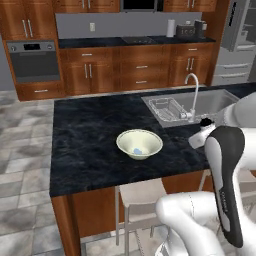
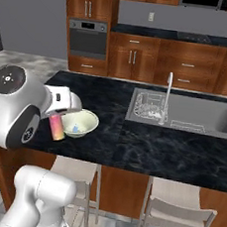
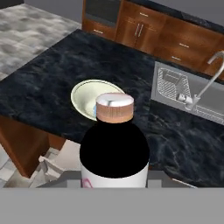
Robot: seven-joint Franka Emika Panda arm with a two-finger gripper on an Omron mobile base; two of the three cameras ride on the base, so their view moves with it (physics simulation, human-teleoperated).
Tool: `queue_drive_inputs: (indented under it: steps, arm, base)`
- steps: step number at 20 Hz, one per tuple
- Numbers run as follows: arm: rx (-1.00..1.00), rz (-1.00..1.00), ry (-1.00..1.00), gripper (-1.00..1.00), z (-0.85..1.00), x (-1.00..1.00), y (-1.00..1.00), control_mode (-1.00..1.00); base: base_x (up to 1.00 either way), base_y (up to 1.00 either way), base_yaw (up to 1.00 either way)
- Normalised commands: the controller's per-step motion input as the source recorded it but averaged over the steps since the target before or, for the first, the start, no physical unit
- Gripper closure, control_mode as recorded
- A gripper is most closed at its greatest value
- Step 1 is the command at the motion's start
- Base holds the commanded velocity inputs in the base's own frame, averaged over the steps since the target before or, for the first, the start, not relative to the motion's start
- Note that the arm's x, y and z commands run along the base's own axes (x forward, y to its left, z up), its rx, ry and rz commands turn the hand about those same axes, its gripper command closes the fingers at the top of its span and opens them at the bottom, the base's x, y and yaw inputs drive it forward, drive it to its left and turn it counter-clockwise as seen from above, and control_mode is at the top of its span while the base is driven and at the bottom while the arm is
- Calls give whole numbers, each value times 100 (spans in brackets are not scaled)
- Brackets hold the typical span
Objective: Open the fridge, grab two sodas, and place both sodas inside the bowl with ice on the dining counter.
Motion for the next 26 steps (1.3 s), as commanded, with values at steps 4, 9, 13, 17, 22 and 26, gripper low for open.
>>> queue_drive_inputs:
  steps: [4,9,13,17,22,26]
  arm:
    - [-1,0,15,100,-18,100,28,-100]
    - [-3,8,16,100,-40,91,42,-100]
    - [-9,11,19,100,-53,75,43,-100]
    - [-13,12,21,100,-58,68,36,-100]
    - [-12,14,19,100,-32,60,11,-100]
    - [-5,13,11,100,-17,42,0,-100]
  base:
    - [0,0,0]
    - [0,0,0]
    - [0,0,0]
    - [0,0,0]
    - [0,0,0]
    - [0,0,0]
